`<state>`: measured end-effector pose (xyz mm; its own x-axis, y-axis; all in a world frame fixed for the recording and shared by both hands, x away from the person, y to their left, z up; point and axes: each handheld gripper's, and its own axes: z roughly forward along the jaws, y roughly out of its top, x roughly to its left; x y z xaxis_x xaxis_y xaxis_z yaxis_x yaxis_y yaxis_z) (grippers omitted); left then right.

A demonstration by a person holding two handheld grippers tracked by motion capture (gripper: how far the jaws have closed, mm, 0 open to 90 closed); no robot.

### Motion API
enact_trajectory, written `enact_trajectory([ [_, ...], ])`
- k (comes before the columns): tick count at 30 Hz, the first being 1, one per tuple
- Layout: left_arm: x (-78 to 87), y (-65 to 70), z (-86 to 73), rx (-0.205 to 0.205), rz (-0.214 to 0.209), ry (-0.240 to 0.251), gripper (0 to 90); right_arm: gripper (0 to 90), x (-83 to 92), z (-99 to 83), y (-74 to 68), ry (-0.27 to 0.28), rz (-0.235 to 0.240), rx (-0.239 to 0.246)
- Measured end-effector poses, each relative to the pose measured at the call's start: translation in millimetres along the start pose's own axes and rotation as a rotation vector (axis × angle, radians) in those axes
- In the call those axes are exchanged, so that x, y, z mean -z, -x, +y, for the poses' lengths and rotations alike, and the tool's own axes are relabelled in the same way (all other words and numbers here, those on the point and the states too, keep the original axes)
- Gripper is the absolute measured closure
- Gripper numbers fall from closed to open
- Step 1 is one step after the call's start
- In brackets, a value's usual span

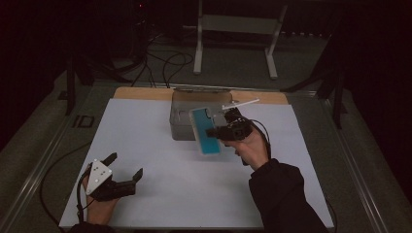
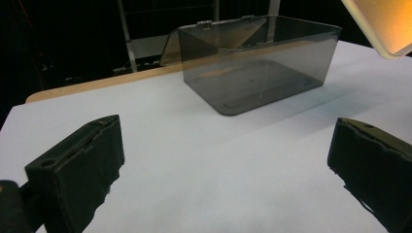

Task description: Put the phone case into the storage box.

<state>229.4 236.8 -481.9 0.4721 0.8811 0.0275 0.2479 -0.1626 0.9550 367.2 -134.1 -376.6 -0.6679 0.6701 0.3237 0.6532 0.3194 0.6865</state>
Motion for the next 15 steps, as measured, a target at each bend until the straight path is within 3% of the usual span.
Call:
enact_trajectory([
  [15, 0.5, -0.4, 0.2, -0.001, 0.002, 0.0, 0.7, 81.4, -2.8, 15.0, 3.1, -0.01, -0.031, -0.035],
])
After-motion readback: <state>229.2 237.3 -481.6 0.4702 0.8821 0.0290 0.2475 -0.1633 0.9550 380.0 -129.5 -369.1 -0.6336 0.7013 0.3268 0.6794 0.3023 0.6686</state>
